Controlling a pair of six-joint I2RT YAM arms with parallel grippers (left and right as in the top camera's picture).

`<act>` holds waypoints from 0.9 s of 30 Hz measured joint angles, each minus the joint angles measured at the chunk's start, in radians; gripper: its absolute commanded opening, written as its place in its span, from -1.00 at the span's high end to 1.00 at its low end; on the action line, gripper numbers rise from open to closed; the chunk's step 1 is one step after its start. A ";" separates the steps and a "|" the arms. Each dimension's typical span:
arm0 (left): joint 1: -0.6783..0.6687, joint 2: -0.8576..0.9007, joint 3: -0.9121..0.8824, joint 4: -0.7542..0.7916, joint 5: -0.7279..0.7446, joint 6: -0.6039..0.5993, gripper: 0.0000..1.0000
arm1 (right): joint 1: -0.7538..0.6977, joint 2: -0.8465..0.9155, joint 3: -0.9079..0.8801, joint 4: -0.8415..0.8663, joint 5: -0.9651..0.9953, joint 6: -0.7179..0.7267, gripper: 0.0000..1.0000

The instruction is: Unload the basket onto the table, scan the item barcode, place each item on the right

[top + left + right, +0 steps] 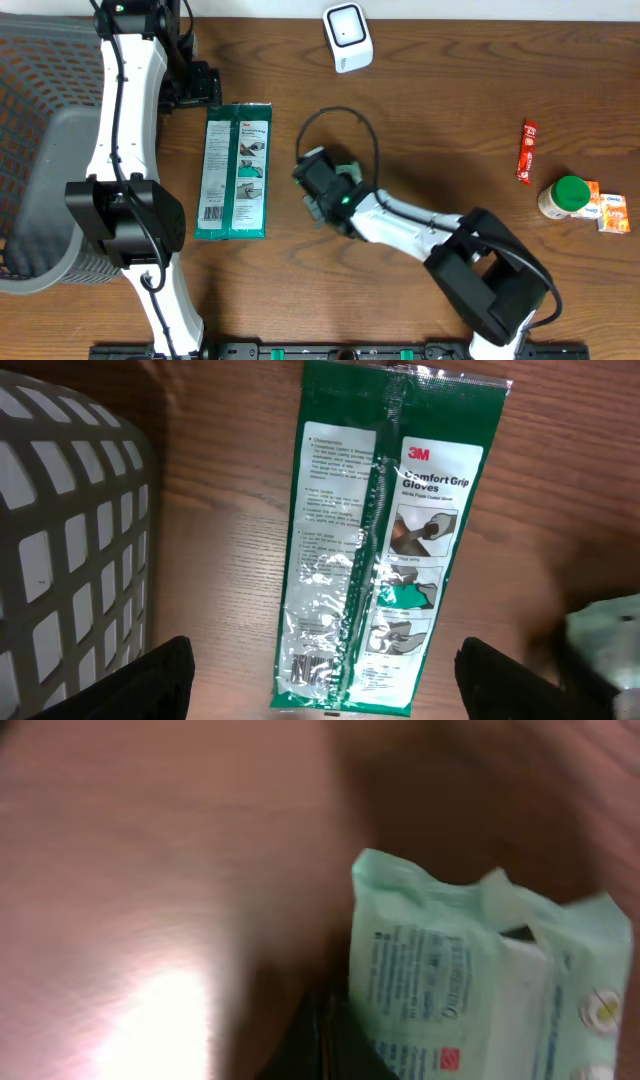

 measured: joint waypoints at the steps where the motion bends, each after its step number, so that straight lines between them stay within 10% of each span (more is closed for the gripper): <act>1: 0.000 0.000 0.000 0.000 0.000 0.000 -0.68 | -0.015 0.000 0.000 -0.005 0.000 0.009 0.94; 6: 0.000 0.000 0.000 0.000 0.000 0.000 -0.68 | -0.069 0.000 0.001 0.003 -0.059 0.037 0.85; 15: 0.000 0.000 0.000 0.000 0.000 0.000 -0.68 | -0.098 -0.136 0.065 -0.066 -0.228 0.023 -0.11; 27: 0.000 0.000 0.000 0.000 0.000 0.000 -0.68 | -0.277 -0.305 0.174 -0.350 -0.250 0.042 -0.20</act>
